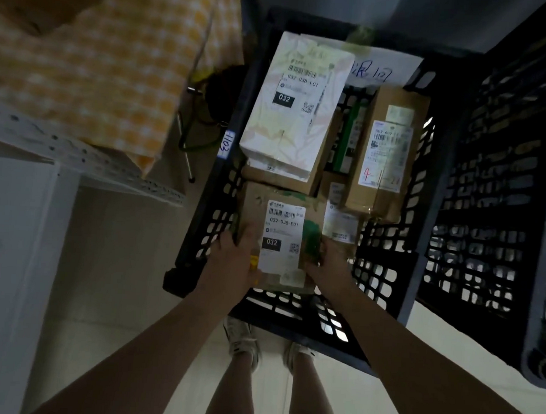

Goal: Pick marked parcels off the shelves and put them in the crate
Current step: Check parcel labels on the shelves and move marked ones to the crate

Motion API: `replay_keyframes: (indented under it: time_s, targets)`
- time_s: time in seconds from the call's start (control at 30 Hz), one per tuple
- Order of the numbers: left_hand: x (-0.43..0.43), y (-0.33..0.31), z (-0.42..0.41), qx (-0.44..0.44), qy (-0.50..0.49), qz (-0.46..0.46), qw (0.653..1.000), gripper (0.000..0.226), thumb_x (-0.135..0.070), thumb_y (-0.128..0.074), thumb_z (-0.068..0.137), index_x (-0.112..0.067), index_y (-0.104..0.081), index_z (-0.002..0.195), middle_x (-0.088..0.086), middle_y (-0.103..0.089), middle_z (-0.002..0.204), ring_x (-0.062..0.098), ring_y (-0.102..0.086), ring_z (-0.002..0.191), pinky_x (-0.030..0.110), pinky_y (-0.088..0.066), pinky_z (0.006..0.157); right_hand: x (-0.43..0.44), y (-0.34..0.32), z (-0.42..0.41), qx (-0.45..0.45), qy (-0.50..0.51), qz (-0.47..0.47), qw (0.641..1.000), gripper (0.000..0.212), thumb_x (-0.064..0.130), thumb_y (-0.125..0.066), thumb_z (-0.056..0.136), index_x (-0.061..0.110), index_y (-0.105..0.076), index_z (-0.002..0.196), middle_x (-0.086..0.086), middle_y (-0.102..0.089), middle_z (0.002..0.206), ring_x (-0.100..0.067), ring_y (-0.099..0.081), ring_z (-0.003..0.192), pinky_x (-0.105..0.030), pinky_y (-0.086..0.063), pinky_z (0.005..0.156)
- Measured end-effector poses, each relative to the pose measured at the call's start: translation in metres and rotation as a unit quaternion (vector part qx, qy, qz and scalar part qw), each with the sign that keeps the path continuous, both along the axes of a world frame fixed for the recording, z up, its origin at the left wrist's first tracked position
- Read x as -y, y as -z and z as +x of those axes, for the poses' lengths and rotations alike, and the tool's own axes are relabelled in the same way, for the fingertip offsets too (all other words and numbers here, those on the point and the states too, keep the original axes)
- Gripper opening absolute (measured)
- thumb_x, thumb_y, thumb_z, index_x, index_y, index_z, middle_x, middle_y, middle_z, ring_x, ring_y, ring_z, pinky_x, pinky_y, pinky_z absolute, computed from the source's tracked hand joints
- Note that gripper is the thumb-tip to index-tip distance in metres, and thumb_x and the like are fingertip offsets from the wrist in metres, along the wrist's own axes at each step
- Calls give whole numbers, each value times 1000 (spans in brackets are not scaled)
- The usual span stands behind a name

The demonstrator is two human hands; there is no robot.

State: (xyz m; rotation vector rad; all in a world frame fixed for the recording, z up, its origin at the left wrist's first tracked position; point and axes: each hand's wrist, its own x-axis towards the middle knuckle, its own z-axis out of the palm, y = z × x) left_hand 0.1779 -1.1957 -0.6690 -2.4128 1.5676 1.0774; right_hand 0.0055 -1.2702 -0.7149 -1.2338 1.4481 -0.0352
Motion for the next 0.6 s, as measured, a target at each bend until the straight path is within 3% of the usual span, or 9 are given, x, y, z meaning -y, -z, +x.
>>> replay_keyframes:
  time_s: [0.23, 0.37, 0.43, 0.5, 0.57, 0.6]
  targets:
    - [3, 14, 1, -8, -6, 15, 1000, 81, -29, -65, 86, -18, -15, 149, 22, -27, 142, 38, -30, 128, 44, -31, 104, -5, 7, 1, 8, 14, 8, 1000, 67, 4, -71, 81, 12, -40, 140, -2, -60, 120, -13, -55, 105, -35, -52, 89]
    - [11, 21, 8, 34, 39, 35, 998, 74, -29, -59, 91, -18, -14, 149, 22, -19, 146, 37, -24, 131, 42, -29, 105, -4, 17, 10, 6, 6, 1, 1000, 75, 5, -69, 83, 13, -28, 145, -8, -57, 129, -25, -56, 118, -44, -51, 93]
    - [11, 33, 11, 53, 88, 51, 993, 76, -32, -60, 90, -20, -13, 149, 21, -17, 145, 36, -26, 129, 42, -33, 103, -8, 24, 10, -4, -17, -16, 1000, 91, 8, -69, 84, 22, -8, 151, -9, -57, 129, -26, -60, 113, -44, -54, 89]
    - [12, 51, 11, 84, 143, 73, 983, 78, -35, -61, 89, -21, -13, 149, 19, -15, 147, 35, -26, 129, 42, -36, 101, -11, 32, 10, 14, -42, -23, 999, 93, 14, -66, 87, 37, -2, 150, -6, -58, 124, -23, -63, 105, -40, -57, 83]
    - [14, 68, 10, 114, 216, 82, 966, 76, -38, -60, 88, -22, -17, 149, 16, -10, 151, 34, -20, 135, 44, -30, 106, -6, 42, 8, -22, -154, -66, 986, 76, 19, -62, 90, 34, -18, 149, -7, -52, 132, -27, -58, 113, -42, -54, 88]
    - [16, 76, 10, 120, 249, 85, 957, 75, -39, -59, 89, -23, -17, 149, 13, -5, 154, 34, -13, 140, 45, -24, 110, -3, 45, 7, -88, -251, -106, 958, 66, 22, -59, 91, 31, -26, 148, -10, -46, 138, -32, -51, 120, -44, -51, 92]
